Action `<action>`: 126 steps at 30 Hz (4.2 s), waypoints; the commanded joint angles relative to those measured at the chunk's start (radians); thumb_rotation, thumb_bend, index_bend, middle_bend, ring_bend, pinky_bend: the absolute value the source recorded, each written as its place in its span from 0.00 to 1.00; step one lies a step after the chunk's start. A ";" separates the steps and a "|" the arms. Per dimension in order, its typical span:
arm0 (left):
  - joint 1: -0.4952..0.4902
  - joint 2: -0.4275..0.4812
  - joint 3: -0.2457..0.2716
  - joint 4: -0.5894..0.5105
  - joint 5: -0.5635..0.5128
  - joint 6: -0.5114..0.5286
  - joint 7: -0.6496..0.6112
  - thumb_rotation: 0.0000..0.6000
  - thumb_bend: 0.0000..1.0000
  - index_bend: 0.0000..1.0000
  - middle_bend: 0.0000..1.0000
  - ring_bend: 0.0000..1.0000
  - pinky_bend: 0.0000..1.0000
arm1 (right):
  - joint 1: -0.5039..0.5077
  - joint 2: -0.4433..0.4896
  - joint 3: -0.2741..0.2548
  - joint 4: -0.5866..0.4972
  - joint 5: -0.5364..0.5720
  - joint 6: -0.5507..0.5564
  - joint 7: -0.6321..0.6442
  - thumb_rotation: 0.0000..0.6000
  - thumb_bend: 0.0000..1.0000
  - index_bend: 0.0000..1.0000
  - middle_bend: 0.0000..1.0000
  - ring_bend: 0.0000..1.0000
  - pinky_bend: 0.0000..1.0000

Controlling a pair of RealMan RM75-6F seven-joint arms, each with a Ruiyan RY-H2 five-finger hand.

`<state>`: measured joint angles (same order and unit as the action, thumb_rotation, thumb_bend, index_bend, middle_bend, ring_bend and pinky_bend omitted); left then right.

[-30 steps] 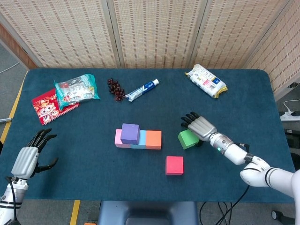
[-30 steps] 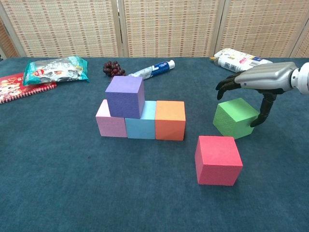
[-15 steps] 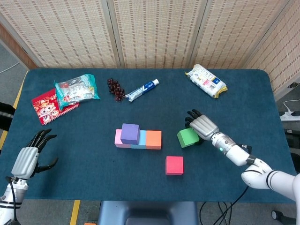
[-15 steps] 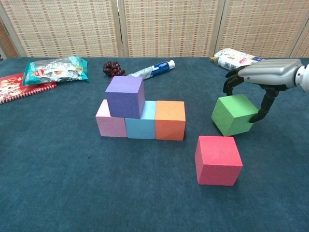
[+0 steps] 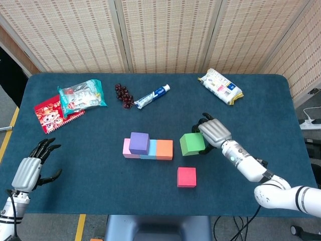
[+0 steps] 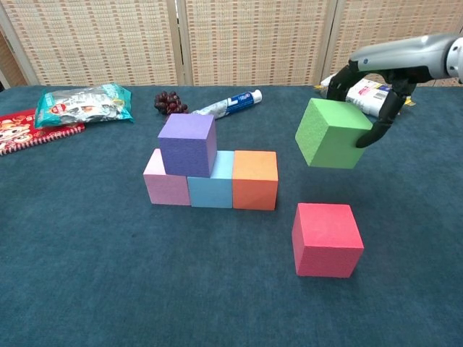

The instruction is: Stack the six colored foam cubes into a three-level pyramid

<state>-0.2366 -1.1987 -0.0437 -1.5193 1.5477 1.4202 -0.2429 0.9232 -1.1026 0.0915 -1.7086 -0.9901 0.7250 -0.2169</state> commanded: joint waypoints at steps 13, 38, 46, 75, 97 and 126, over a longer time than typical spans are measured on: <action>0.009 -0.015 0.009 0.052 0.011 0.010 -0.061 1.00 0.31 0.19 0.05 0.00 0.18 | 0.346 -0.077 0.016 -0.154 0.688 0.112 -0.405 1.00 0.16 0.71 0.50 0.32 0.06; 0.019 -0.050 0.016 0.135 0.018 0.019 -0.154 1.00 0.31 0.18 0.05 0.00 0.18 | 0.576 -0.277 0.055 -0.040 1.089 0.274 -0.618 1.00 0.16 0.69 0.50 0.32 0.01; 0.023 -0.059 0.019 0.159 0.021 0.025 -0.180 1.00 0.31 0.18 0.05 0.00 0.18 | 0.585 -0.311 0.073 -0.036 1.117 0.321 -0.667 1.00 0.16 0.68 0.50 0.32 0.00; 0.023 -0.078 0.024 0.206 0.027 0.027 -0.235 1.00 0.31 0.18 0.04 0.00 0.18 | 0.555 -0.390 0.149 -0.014 1.140 0.419 -0.802 1.00 0.16 0.66 0.50 0.32 0.00; 0.022 -0.080 0.027 0.213 0.029 0.026 -0.249 1.00 0.31 0.18 0.04 0.00 0.18 | 0.522 -0.417 0.187 -0.008 1.127 0.439 -0.857 1.00 0.16 0.62 0.50 0.32 0.00; 0.020 -0.085 0.026 0.217 0.028 0.025 -0.253 1.00 0.31 0.18 0.04 0.00 0.17 | 0.496 -0.412 0.215 -0.027 1.142 0.430 -0.908 1.00 0.16 0.16 0.39 0.17 0.00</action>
<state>-0.2168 -1.2837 -0.0180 -1.3020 1.5754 1.4454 -0.4960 1.4199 -1.5155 0.3056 -1.7347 0.1510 1.1555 -1.1245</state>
